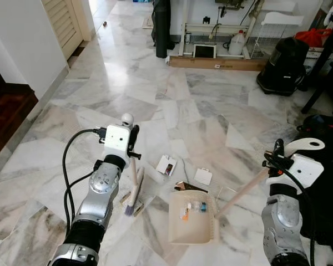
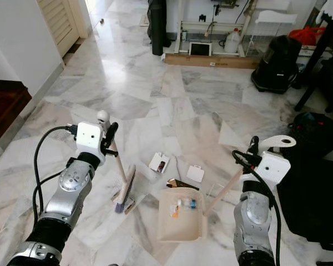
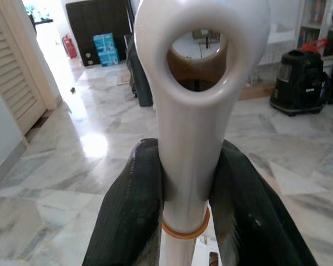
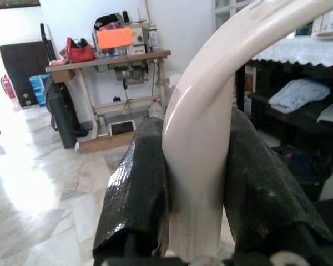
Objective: Sweep floor
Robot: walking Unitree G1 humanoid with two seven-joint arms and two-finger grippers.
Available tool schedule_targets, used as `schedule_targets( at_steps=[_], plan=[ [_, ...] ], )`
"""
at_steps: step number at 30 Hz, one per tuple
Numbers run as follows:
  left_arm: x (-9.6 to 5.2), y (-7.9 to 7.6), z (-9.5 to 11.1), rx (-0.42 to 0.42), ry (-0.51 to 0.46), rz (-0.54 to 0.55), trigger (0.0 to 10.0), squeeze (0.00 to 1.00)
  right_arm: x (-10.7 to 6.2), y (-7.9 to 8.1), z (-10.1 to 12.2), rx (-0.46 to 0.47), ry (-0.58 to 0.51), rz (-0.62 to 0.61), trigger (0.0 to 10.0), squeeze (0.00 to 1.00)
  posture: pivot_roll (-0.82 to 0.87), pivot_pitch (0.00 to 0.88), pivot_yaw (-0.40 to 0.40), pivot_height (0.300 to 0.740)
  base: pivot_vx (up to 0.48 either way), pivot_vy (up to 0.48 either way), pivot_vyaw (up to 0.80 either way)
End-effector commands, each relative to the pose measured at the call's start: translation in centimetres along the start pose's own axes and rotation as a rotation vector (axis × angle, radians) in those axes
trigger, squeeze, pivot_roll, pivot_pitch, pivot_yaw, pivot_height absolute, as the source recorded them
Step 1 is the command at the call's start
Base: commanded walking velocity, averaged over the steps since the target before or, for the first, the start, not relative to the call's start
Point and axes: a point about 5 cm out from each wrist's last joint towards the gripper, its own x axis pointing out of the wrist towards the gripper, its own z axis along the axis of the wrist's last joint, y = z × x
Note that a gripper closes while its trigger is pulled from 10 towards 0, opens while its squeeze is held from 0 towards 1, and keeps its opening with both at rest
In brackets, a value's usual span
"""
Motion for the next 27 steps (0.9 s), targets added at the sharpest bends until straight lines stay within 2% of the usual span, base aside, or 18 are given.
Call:
schedule_targets(
  at_steps=[1, 6, 12, 19, 27],
  plan=[
    [0.7, 0.6, 1.3, 0.016, -0.076, 0.039, 10.0, 0.0, 0.6, 0.0, 1.6, 0.024, -0.068, -0.012, 10.0, 0.0, 0.06, 0.007, -0.04, 0.74, 0.0, 0.0, 0.0],
    [1.6, 0.5, 1.6, 0.001, -0.091, 0.043, 10.0, 0.0, 0.8, -0.1, 2.2, -0.004, -0.08, 0.014, 10.0, 0.0, 0.05, 0.001, -0.029, 0.74, 0.0, 0.0, 0.0],
    [2.3, 0.3, 1.8, 0.009, -0.104, 0.021, 10.0, 0.0, 0.5, -0.4, 2.5, 0.0, -0.083, -0.013, 10.0, 0.0, 0.04, 0.002, -0.006, 0.74, 0.0, 0.0, 0.0],
    [2.2, 0.1, 1.6, 0.016, -0.103, -0.001, 10.0, 0.0, -0.1, 0.1, 2.0, 0.002, -0.066, -0.022, 10.0, 0.0, 0.05, 0.0, 0.01, 0.74, 0.0, 0.0, 0.0],
    [2.1, 0.5, 1.3, 0.024, -0.103, 0.015, 10.0, 0.0, -0.2, 0.4, 2.2, -0.002, -0.076, -0.014, 10.0, 0.0, 0.06, 0.0, 0.005, 0.74, 0.0, 0.0, 0.75]
  ],
)
